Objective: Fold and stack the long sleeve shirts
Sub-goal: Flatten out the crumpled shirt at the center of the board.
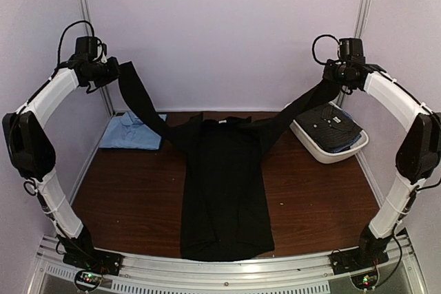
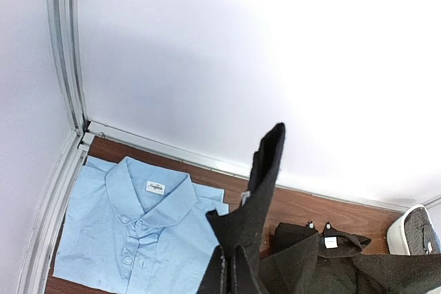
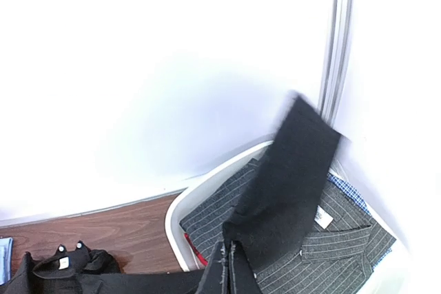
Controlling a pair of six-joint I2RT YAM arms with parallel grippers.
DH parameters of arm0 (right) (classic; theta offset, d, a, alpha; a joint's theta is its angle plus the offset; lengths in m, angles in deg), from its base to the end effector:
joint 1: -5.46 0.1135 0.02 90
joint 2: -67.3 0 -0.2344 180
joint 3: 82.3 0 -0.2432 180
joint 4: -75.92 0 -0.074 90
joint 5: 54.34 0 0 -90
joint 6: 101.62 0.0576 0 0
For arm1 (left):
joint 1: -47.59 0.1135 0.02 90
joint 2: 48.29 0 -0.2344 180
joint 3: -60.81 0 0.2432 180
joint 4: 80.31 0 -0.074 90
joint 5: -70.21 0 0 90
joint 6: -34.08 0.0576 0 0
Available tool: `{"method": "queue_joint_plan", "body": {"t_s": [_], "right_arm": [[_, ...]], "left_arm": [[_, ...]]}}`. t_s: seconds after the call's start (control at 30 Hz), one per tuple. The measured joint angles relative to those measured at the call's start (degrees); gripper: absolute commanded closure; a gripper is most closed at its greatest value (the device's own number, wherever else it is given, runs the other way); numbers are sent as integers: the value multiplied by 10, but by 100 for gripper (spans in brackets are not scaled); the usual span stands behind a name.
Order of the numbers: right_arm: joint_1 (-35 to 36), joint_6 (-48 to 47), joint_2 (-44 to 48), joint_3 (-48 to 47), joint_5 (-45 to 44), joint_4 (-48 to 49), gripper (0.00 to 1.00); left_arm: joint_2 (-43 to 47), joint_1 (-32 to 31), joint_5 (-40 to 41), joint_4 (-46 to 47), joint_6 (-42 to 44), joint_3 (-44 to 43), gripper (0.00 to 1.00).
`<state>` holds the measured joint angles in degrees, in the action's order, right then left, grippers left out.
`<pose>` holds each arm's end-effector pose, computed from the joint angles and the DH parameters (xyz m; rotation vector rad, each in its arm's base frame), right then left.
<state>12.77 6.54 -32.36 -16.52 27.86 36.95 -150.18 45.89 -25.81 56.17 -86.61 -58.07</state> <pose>0.4117 0.0449 0.3516 0.2757 1.9766 0.1506 0.4180 -0.0184 0.3553 -0.4510 2.0124 -0.4596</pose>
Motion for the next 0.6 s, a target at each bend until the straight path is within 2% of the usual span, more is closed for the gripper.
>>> {"method": "queue_joint_plan", "body": {"t_s": [0.2,0.43,0.6], "right_arm": [[-7,-4,13,0,3,-5,100],[-77,-4,-8,-53,20,-28,100],[-109,-3,-27,-85,38,-31,100]], "left_arm": [[-2,5,0,-27,9,-11,100],[-14,51,-4,-50,21,-90,100],[-17,77,-4,-52,28,-111,100]]}}
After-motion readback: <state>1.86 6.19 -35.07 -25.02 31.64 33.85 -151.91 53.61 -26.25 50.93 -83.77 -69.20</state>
